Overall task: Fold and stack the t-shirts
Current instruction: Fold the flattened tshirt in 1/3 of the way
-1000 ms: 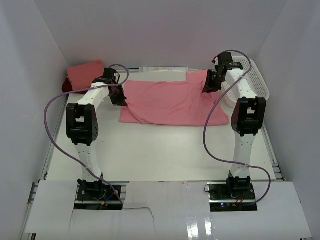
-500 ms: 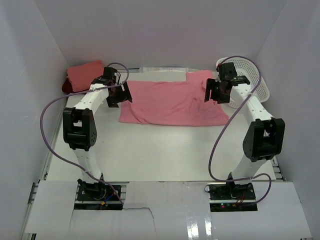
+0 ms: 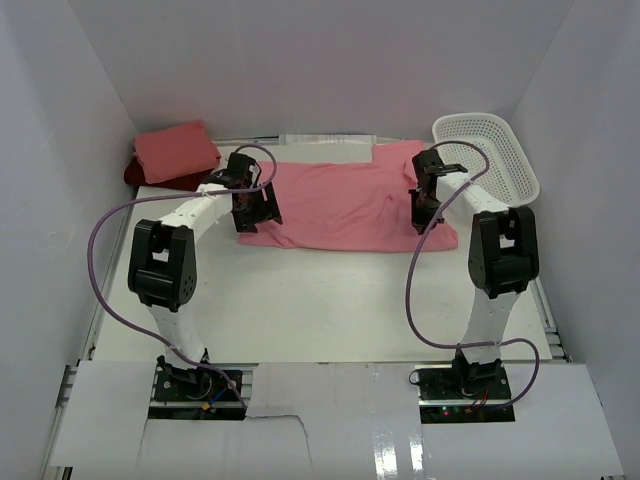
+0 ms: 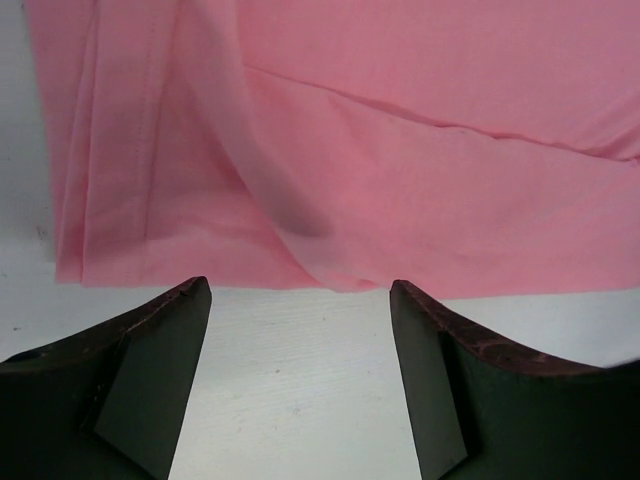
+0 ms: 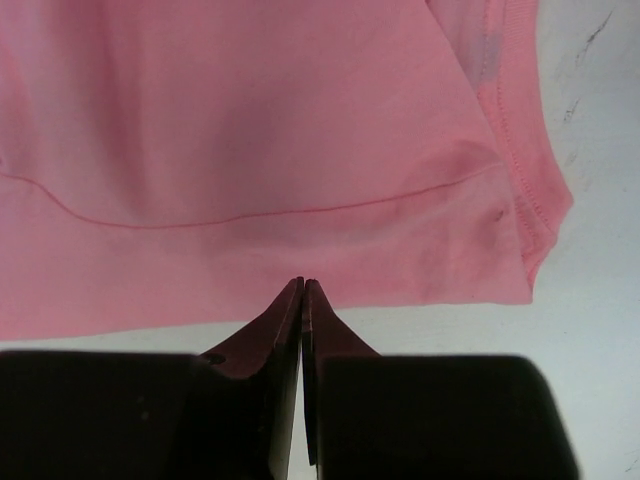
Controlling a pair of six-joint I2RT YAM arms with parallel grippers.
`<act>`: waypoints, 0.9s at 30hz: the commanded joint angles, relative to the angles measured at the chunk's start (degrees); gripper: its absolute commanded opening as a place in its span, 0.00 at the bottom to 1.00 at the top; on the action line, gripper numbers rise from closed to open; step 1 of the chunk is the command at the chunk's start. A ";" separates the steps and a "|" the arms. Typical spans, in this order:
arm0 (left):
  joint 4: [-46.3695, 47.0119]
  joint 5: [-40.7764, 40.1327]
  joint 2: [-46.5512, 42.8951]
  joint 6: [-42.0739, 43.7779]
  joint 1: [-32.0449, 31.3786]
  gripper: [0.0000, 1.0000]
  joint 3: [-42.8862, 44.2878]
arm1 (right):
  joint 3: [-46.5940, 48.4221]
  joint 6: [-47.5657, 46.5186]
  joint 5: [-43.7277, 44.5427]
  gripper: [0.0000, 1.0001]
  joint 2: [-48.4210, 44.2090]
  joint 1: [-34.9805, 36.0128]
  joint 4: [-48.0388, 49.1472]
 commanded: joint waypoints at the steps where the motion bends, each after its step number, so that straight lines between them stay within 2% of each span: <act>1: 3.68 -2.07 -0.72 -2.83 0.37 0.82 -2.47 | 4.06 0.60 1.80 0.08 1.27 -0.05 0.49; 7: 7.37 -5.41 2.70 -6.17 0.37 0.81 -4.85 | 4.94 1.04 2.06 0.08 5.41 -0.14 1.01; 12: 8.25 -9.26 4.73 -8.37 0.37 0.81 -6.34 | 1.79 2.71 2.24 0.08 6.73 -0.14 1.81; 16: 7.72 -14.72 -2.27 -11.88 1.86 0.82 -13.89 | -3.92 7.09 1.88 0.08 4.36 -0.41 1.81; 20: 10.01 -12.89 -10.02 -11.98 5.99 0.82 -23.73 | -11.04 10.79 2.32 0.08 -0.11 -0.32 3.12; 27: 7.55 -13.42 -18.73 -11.54 7.58 0.82 -28.67 | -18.87 14.75 4.35 0.08 -4.78 0.12 0.75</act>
